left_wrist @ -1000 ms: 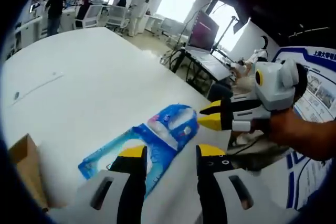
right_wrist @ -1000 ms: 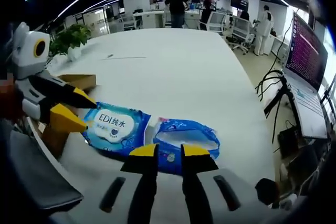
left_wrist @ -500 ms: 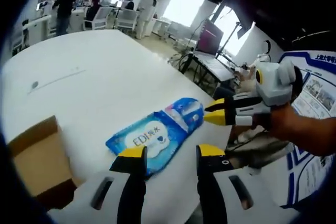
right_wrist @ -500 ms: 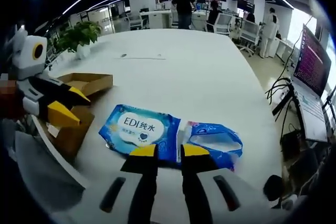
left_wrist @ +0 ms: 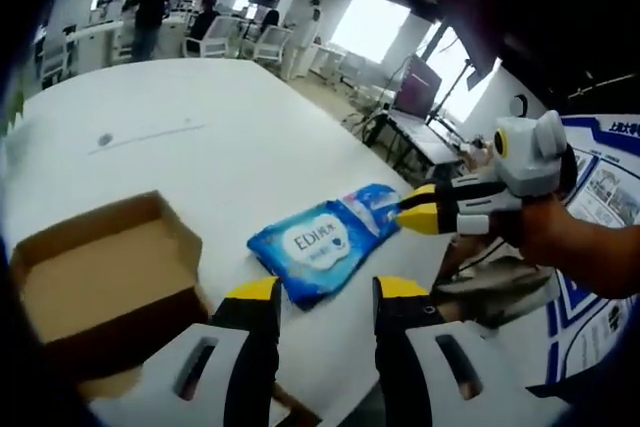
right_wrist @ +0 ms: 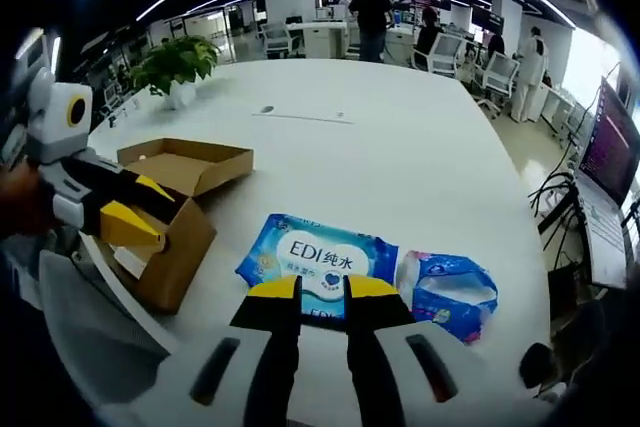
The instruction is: Operate the shoe box by opening the lid, removing the specified soft item, and placing it in the target area until the item is outside and the box remains undamaged.
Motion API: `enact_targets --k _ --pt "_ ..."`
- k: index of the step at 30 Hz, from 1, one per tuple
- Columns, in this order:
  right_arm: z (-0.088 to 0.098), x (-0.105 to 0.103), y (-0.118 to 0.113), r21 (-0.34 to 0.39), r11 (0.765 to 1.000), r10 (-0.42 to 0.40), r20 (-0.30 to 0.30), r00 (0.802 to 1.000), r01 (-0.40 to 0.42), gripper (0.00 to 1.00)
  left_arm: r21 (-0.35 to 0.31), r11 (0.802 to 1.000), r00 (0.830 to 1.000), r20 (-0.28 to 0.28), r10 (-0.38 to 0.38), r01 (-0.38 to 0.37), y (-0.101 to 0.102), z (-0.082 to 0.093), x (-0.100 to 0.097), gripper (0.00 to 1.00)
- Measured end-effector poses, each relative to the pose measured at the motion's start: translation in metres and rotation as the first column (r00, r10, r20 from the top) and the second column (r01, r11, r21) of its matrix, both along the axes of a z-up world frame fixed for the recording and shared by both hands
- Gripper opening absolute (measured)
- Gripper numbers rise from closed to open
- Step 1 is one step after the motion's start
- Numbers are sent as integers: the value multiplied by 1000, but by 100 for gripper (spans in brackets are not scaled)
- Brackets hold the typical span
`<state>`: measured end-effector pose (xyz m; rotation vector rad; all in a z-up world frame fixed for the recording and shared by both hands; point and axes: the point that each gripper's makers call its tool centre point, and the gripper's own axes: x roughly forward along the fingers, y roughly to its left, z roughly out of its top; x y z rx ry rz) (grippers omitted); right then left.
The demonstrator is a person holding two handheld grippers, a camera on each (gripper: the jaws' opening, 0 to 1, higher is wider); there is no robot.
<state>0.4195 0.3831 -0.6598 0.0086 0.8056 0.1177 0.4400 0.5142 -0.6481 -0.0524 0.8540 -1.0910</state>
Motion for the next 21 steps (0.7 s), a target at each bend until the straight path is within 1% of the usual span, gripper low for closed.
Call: enact_targets --k 1,8,17,21 --pt "1 1 6 4 1000 5 4 1000 -5 15 0 1000 1000 -3 17 -17 7 0 1 35" --pt "-1 2 42 26 998 48 -2 999 -48 15 18 998 998 -12 56 -56 40 -4 2 35" --pt "0 5 84 35 993 116 -10 993 -116 15 26 995 995 -18 97 -97 72 -6 1 35" --pt "0 6 101 38 989 145 -16 989 -144 14 17 993 993 -20 115 -115 84 -3 -1 35"
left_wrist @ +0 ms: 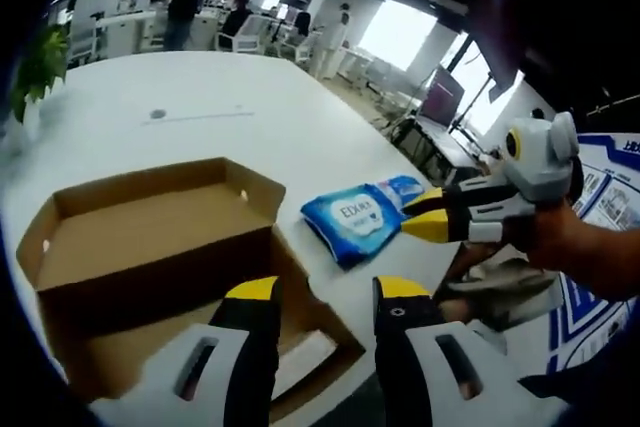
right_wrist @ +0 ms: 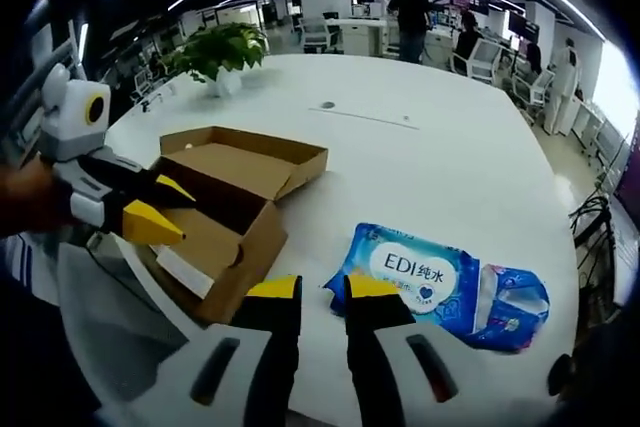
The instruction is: Operate the shoe box by opening the lid, removing the specified soft item, and placing it in the target area until the item is outside and the box remains undamaged.
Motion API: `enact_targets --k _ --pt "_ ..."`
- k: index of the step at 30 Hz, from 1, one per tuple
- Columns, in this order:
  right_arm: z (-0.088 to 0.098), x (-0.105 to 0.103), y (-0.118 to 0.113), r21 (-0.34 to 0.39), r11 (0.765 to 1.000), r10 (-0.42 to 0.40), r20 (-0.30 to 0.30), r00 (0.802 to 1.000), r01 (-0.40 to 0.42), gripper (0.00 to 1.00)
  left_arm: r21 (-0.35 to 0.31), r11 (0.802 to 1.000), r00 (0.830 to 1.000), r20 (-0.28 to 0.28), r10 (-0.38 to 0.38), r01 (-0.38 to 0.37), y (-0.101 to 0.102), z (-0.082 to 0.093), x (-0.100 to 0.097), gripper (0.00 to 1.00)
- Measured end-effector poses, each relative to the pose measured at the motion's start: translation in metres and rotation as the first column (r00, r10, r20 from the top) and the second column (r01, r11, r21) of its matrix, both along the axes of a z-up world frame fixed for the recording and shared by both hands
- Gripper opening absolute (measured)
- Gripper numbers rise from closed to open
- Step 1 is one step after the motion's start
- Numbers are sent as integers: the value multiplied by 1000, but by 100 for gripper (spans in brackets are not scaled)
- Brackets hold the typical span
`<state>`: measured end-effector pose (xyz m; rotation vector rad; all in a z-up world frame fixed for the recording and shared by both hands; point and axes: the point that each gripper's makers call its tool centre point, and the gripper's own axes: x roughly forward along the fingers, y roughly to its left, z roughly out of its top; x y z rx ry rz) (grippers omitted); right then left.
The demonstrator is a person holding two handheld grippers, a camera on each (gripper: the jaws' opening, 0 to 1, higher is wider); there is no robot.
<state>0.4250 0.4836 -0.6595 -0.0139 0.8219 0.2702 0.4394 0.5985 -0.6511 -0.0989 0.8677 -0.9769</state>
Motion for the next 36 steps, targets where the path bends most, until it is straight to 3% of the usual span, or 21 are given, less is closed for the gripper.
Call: enact_targets --k 11,22,29,33,36 --pt "1 0 45 4 995 96 -17 995 -96 14 3 1000 1000 4 9 -9 25 4 -3 36" --pt "-7 -2 88 13 981 193 -63 979 -192 14 -1 1000 1000 -20 4 -4 58 -7 -14 36" --pt "-13 -4 114 45 956 294 -112 949 -291 14 -10 997 997 -15 -82 82 69 -10 -25 36" --pt "-15 -3 124 62 940 341 -136 930 -335 13 -1 995 995 -14 -98 98 77 -12 -18 35" --pt "-21 -7 134 65 909 416 -165 894 -411 12 25 992 992 9 -123 123 82 -13 -12 34"
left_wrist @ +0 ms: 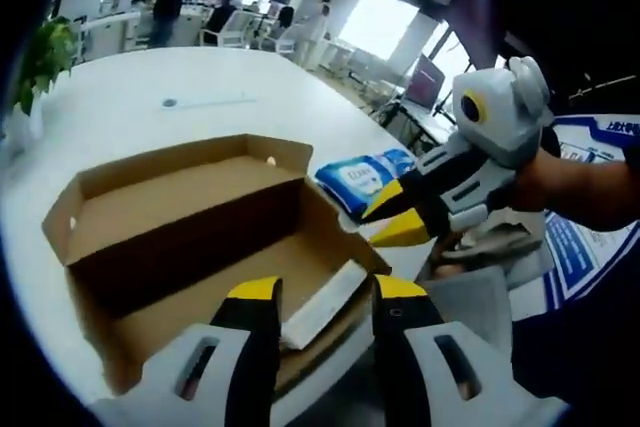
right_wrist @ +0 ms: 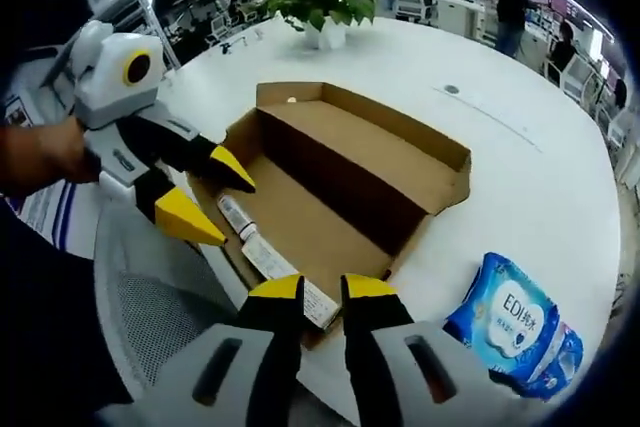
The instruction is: Operate the shoe box by opening the lid, removing the specified soft item, and placing it in the target area until the item is outside and the box remains undamaged.
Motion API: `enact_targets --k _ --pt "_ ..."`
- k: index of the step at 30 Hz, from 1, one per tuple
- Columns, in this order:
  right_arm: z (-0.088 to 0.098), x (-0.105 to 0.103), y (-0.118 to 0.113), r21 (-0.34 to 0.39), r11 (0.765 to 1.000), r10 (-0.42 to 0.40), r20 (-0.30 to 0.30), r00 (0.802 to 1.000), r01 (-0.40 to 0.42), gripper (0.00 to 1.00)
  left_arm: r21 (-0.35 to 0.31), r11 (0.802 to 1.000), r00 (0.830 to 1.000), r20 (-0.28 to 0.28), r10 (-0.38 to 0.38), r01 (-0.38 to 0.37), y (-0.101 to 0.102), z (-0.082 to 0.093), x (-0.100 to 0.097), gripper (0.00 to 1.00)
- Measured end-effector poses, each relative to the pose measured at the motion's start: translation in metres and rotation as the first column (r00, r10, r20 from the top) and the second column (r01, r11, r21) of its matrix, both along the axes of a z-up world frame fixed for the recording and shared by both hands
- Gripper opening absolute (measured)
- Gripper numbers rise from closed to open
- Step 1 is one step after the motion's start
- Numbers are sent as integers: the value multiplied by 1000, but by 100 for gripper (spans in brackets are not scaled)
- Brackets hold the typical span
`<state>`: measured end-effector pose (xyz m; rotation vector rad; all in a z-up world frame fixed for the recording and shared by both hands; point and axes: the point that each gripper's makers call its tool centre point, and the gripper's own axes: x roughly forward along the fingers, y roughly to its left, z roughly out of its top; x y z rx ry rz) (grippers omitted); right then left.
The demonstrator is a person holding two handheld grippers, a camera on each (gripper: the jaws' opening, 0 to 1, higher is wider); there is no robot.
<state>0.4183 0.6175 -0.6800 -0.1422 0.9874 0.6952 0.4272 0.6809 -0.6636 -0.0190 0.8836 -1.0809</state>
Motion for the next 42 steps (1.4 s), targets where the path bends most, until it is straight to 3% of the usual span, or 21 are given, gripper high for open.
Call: enact_targets --k 6,7,10,16,22,28,38,42 --pt "-14 -11 10 -46 988 142 -77 987 -146 11 78 995 997 39 -72 68 10 -10 5 34" --pt "-16 -15 16 -19 987 155 -109 982 -158 11 82 994 996 42 -75 71 10 -10 5 34" --pt "-20 -14 19 -25 981 188 -115 975 -192 12 97 990 994 44 -105 100 11 -13 4 34" --pt "-27 -20 21 -67 940 321 -155 934 -334 14 120 975 981 17 -191 188 11 -20 -2 35" --pt "-26 -16 20 -66 917 376 -185 908 -393 15 126 971 978 9 -208 205 12 -23 -2 35" --pt "-35 -22 12 -116 813 533 -250 809 -571 14 130 968 975 12 -220 217 9 -25 -2 35" --pt "-52 -22 21 -142 743 609 -262 749 -654 17 122 973 980 -4 -198 197 9 -29 -3 35" --pt "-59 -24 22 -144 735 613 -280 739 -663 17 117 977 984 -13 -177 178 11 -31 -1 36"
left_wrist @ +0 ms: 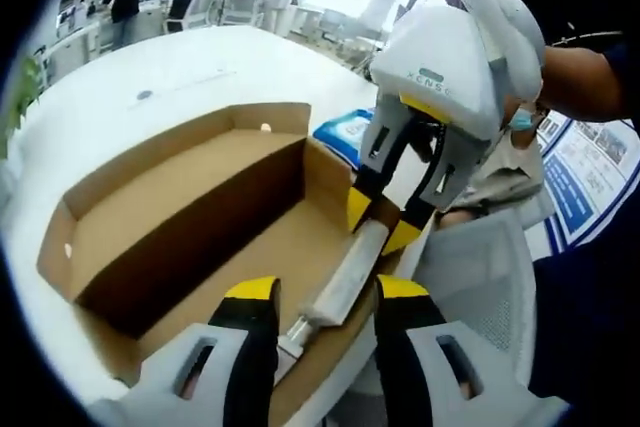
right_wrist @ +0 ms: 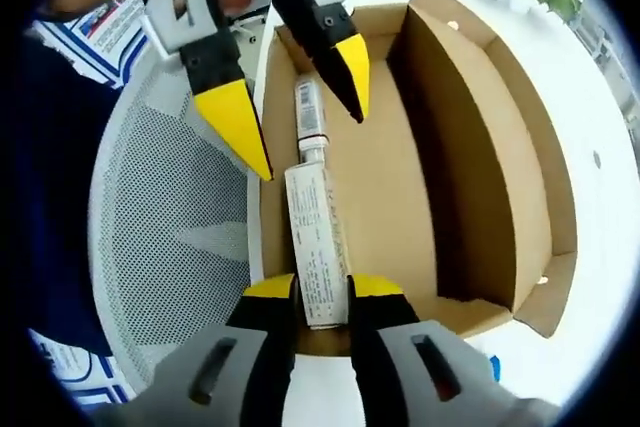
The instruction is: Operate the shoe box by opening the lid, removing the specified soft item, and placing it in the target area until the item is outside and the box remains undamaged.
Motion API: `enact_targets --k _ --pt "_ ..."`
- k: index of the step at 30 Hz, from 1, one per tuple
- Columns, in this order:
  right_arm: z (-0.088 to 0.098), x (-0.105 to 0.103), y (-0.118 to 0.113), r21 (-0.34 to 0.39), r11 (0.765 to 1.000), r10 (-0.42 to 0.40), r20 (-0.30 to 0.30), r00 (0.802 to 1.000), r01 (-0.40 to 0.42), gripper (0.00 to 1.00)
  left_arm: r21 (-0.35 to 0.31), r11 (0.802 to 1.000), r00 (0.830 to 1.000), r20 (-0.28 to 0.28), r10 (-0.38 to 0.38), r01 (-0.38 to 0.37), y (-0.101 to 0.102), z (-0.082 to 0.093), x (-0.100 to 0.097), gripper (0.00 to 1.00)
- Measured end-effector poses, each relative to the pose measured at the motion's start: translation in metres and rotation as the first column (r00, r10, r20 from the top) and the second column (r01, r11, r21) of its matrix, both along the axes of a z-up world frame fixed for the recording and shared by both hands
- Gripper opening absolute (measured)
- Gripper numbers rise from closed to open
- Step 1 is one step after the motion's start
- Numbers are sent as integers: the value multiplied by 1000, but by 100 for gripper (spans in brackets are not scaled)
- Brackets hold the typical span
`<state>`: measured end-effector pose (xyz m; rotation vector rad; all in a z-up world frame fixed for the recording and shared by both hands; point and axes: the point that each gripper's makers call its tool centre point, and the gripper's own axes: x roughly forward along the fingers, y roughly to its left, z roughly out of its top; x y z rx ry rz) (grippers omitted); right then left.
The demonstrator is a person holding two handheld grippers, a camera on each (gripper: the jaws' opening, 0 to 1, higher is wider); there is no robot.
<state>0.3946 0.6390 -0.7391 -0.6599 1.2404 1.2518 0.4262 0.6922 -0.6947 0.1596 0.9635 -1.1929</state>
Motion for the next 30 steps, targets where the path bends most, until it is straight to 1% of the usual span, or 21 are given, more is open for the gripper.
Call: enact_targets --k 5,7,10,13,15,19,22,30 --pt "-6 -1 1 -6 1000 9 -7 1000 -9 18 1 1000 1000 -5 0 0 0 -1 -1 35" --pt "-5 -1 2 -2 1000 3 -22 1000 -3 18 -2 1000 1000 -8 3 -3 0 -1 0 35" --pt "-4 0 2 1 1000 7 -16 1000 -7 18 -2 1000 1000 -7 6 -6 0 -1 1 35" --pt "0 -2 3 7 1000 17 -14 1000 -17 17 -5 1000 1000 -8 7 -7 -1 -1 1 35" --pt "0 -3 3 13 1000 10 -23 1000 -9 17 -7 1000 1000 -6 5 -5 -1 -1 1 35" --pt "-5 -5 4 6 1000 20 -25 999 -20 20 -12 1000 1000 -11 6 -7 -2 0 0 34" --pt "-11 -6 5 -6 999 43 -19 999 -43 17 -14 1000 1000 -12 8 -9 -2 0 0 34" --pt "-20 -1 13 0 999 37 -6 999 -37 19 -11 1000 1000 -14 17 -17 1 -1 0 33"
